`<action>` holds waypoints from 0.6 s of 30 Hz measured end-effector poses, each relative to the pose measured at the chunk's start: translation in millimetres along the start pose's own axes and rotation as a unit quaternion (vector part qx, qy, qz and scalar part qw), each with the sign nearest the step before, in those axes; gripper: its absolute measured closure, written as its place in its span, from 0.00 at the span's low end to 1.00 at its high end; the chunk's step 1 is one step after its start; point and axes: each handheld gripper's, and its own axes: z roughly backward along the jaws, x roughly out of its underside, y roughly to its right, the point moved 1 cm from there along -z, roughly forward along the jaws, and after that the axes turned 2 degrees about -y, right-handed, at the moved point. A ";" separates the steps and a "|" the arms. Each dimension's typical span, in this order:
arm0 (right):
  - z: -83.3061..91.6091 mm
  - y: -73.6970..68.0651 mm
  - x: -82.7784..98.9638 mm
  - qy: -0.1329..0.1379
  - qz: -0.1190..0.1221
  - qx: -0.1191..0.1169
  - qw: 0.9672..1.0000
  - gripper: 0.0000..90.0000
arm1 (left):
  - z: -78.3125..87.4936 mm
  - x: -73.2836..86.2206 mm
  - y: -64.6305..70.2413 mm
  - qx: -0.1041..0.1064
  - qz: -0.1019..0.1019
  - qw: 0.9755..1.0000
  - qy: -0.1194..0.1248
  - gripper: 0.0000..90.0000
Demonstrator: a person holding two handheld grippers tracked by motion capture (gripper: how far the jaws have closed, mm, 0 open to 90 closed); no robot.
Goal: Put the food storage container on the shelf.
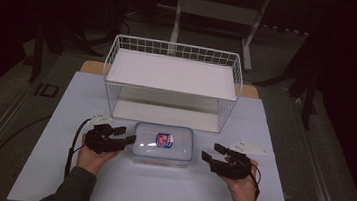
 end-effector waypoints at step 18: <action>-72.7 6.0 -11.7 -0.072 -0.103 -0.090 0.988 0.18 | -27.0 7.4 -12.5 0.095 0.072 0.992 -0.038 0.27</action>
